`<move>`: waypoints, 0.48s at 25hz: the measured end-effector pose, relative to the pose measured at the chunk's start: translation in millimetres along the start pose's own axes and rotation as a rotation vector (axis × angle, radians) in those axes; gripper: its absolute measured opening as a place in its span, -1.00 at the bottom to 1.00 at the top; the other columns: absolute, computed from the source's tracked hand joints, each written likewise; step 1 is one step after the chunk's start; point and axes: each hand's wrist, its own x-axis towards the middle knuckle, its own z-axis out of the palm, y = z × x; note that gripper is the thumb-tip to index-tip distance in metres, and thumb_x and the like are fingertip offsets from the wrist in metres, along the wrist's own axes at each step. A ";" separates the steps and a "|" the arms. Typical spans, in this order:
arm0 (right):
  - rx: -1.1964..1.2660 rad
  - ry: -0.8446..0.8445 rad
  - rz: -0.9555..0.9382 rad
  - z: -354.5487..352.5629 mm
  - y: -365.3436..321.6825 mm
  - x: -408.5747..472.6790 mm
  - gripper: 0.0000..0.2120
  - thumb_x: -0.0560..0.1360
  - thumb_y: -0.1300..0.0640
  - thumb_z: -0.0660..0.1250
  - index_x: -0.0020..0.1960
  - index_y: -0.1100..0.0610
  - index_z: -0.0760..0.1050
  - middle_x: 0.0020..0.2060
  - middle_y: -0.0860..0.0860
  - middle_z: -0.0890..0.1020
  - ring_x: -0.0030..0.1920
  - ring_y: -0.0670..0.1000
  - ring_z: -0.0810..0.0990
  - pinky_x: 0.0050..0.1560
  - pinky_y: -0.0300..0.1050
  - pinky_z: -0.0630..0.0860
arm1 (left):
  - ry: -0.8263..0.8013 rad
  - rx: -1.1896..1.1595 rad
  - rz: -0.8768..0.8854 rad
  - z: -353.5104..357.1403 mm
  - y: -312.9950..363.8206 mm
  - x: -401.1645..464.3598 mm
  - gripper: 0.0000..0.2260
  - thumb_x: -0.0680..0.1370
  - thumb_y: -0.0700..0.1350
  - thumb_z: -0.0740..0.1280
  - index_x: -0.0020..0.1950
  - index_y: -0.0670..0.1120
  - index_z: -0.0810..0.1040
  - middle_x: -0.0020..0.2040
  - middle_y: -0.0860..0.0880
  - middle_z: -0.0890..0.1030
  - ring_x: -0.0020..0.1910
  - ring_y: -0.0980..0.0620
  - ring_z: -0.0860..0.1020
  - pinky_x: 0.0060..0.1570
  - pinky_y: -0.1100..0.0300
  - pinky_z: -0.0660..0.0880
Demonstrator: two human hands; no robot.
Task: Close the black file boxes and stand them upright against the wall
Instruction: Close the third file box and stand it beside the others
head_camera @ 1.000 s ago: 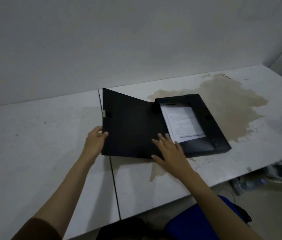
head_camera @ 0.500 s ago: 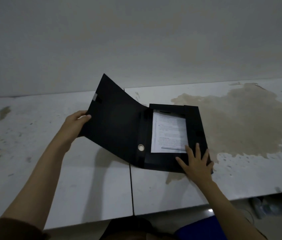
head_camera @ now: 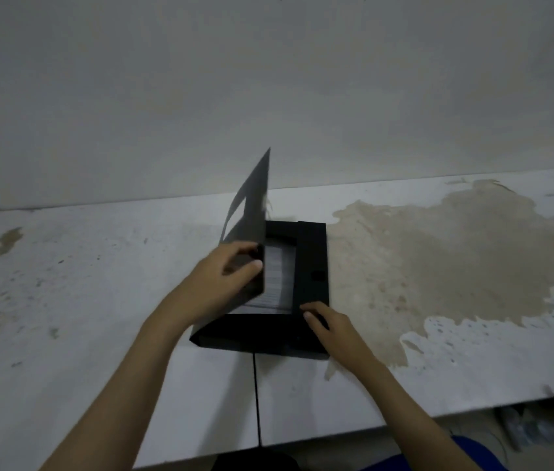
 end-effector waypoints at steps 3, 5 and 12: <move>0.232 0.022 0.055 -9.5 -28.6 6.0 -0.67 0.61 -0.02 0.00 0.16 0.04 0.47 0.00 -0.10 0.57 0.09 -0.08 0.55 -0.04 -0.55 0.38 | -0.094 0.162 -0.009 34.7 -30.2 16.8 -0.63 0.55 0.05 0.18 0.37 0.08 0.36 0.39 0.00 0.39 0.39 -0.03 0.31 0.41 0.03 0.24; 0.391 0.001 0.068 -8.9 -43.3 10.3 -0.62 0.61 -0.07 -0.08 0.26 -0.02 0.41 0.10 -0.14 0.51 0.15 -0.13 0.49 0.18 -0.37 0.36 | -0.140 0.261 -0.073 50.0 -56.9 23.3 -0.59 0.58 0.04 0.12 0.44 0.07 0.24 0.49 -0.03 0.26 0.47 -0.07 0.17 0.46 0.02 0.13; 0.595 0.192 0.254 -9.3 -26.4 23.0 -0.58 0.58 -0.04 0.11 0.35 0.14 0.32 0.26 0.08 0.50 0.22 0.04 0.49 0.15 -0.16 0.47 | -0.240 0.478 -0.171 73.2 -111.7 30.7 -0.46 0.54 0.26 -0.08 0.46 0.22 -0.21 0.57 0.00 -0.17 0.54 -0.07 -0.20 0.50 -0.10 -0.11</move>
